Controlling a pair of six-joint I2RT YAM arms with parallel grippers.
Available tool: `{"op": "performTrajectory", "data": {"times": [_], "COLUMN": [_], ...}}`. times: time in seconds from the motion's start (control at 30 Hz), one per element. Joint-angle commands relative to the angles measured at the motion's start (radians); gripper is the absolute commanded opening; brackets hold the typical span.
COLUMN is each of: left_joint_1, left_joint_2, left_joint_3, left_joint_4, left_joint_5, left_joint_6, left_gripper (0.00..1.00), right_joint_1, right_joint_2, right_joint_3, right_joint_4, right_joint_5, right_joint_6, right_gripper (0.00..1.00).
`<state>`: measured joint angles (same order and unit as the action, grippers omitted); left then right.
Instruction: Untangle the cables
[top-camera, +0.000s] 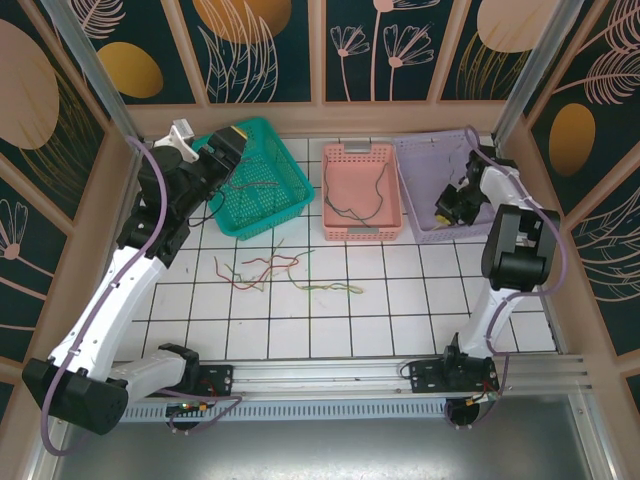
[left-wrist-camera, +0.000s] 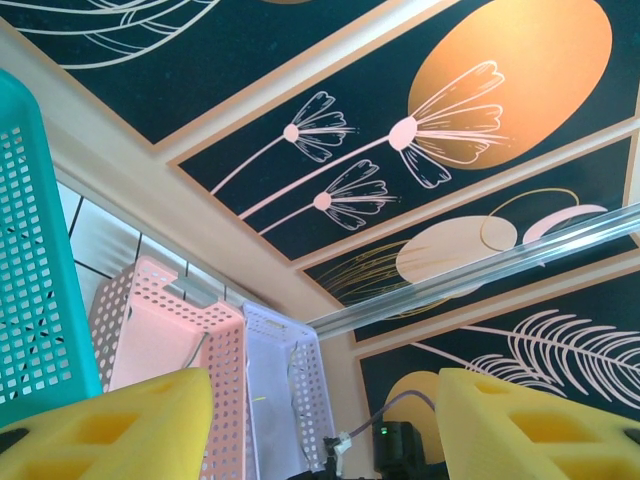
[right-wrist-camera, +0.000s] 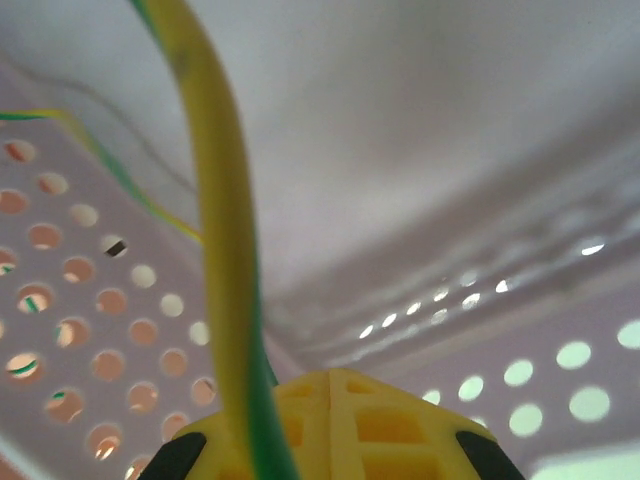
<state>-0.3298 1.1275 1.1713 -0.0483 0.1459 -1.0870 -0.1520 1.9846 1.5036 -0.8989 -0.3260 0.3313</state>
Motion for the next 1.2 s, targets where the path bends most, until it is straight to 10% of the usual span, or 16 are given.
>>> {"op": "performTrajectory", "data": {"times": [0.0, 0.37, 0.87, 1.0, 1.17], "left_joint_1": [-0.006, -0.006, -0.006, -0.006, -0.006], "left_joint_2": [-0.010, -0.015, 0.023, 0.007, -0.036], "left_joint_3": [-0.004, -0.004, -0.039, -0.067, -0.190], "left_joint_4": [0.033, 0.011, -0.173, -0.316, -0.487], "left_joint_5": [-0.005, -0.019, -0.036, -0.061, -0.049], "left_joint_6": [-0.008, -0.006, 0.024, 0.058, 0.080], "left_gripper": [0.60, 0.61, 0.64, 0.63, 0.58], "right_joint_1": [-0.026, -0.021, 0.036, 0.192, 0.659], "right_joint_2": [0.062, 0.052, -0.201, -0.399, -0.629], "right_joint_3": [0.070, 0.185, 0.205, 0.079, -0.236], "right_joint_4": [-0.048, -0.081, -0.073, 0.063, 0.310], "right_joint_5": [-0.019, 0.073, 0.357, 0.381, 0.351], "right_joint_6": [-0.003, 0.012, 0.026, -0.014, -0.099], "right_gripper": [0.00, 0.42, 0.51, 0.51, 0.50]}}
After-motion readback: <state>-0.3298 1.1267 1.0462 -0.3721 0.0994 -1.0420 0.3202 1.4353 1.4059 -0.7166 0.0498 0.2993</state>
